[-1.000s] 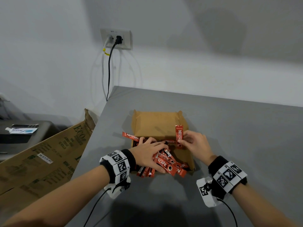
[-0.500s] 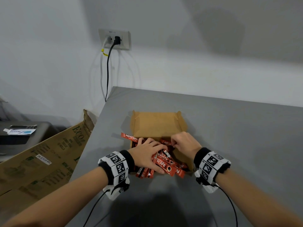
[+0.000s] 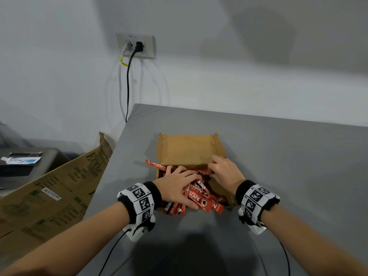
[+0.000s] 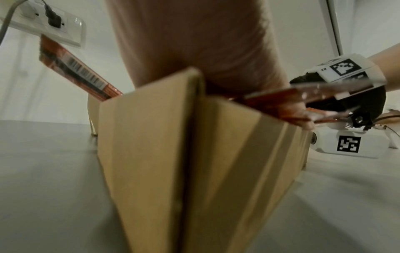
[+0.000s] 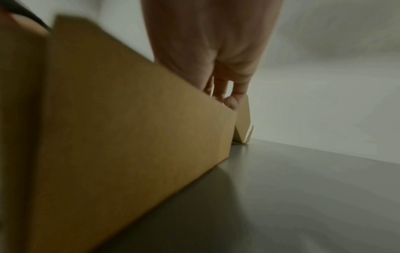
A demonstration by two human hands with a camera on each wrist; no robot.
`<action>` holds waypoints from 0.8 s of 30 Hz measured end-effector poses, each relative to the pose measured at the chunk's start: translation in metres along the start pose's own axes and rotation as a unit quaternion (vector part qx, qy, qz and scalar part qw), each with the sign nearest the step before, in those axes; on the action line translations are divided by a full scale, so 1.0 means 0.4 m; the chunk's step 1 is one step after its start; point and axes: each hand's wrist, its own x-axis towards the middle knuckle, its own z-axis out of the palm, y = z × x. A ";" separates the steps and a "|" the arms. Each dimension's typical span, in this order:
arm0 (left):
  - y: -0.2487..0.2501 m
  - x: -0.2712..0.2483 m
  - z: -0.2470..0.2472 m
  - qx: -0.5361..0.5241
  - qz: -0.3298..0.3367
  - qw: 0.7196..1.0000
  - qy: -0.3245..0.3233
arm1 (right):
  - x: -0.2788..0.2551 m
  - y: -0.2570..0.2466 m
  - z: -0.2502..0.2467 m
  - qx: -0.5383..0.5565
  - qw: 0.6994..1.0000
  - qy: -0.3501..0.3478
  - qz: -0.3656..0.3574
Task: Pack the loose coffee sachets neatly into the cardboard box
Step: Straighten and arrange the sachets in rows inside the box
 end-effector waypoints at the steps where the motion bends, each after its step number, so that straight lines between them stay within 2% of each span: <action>1: 0.000 0.001 0.000 -0.001 0.000 1.000 -0.002 | -0.003 0.004 -0.004 0.010 1.000 0.010 0.013; 6: -0.005 0.004 0.003 -0.008 -0.005 1.000 -0.016 | -0.030 0.035 -0.008 0.016 0.994 0.033 0.100; 12: -0.006 0.005 0.004 -0.017 -0.005 1.000 -0.018 | -0.025 0.031 0.015 0.147 0.967 0.061 0.199; 15: -0.004 0.003 0.003 -0.020 -0.006 1.000 -0.019 | -0.021 0.029 0.014 0.153 0.964 0.057 0.211; 20: -0.002 0.003 0.001 -0.023 -0.008 1.000 -0.019 | -0.016 0.035 -0.012 0.150 0.965 0.007 0.214; 24: 0.002 0.001 -0.002 -0.018 -0.011 1.000 -0.018 | -0.028 0.007 -0.052 0.110 0.980 0.036 0.163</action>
